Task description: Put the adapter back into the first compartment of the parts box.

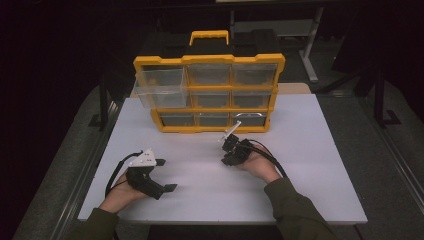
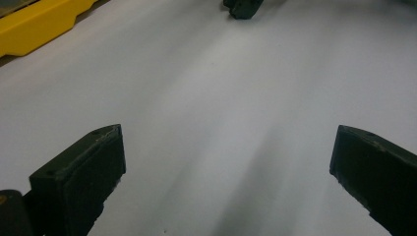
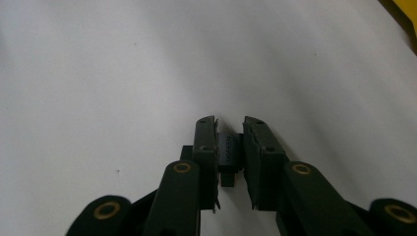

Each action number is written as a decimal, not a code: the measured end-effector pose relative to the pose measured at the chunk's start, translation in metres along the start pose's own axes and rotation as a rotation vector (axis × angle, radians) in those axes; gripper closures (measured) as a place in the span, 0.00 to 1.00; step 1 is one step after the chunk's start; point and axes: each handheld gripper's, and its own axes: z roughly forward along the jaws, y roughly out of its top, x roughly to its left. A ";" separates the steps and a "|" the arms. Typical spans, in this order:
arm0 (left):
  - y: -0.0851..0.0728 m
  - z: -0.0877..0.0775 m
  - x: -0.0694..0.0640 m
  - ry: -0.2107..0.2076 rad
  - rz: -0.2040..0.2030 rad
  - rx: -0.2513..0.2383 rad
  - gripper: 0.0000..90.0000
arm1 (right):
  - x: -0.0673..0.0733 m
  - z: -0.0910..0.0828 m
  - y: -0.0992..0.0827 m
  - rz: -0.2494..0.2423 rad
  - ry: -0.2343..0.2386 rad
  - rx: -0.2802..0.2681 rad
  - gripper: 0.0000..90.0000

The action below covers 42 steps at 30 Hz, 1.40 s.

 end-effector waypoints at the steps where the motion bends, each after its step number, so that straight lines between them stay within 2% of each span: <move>1: 0.000 0.000 0.000 -0.001 0.000 0.000 0.00 | 0.000 0.000 0.000 0.005 0.005 0.003 0.84; 10: 0.000 -0.001 0.001 0.000 -0.007 -0.008 0.00 | 0.001 -0.011 0.007 -0.022 0.041 0.023 0.84; 21: -0.001 -0.001 0.001 0.001 -0.009 -0.010 0.00 | 0.002 -0.031 0.020 -0.040 0.084 -0.002 0.84; 28: -0.001 -0.001 0.001 0.002 -0.007 -0.009 0.00 | 0.002 -0.046 0.032 -0.067 0.079 -0.013 0.84; 42: 0.000 -0.001 0.001 0.001 -0.007 -0.012 0.00 | 0.002 -0.071 0.054 -0.109 0.111 -0.051 0.84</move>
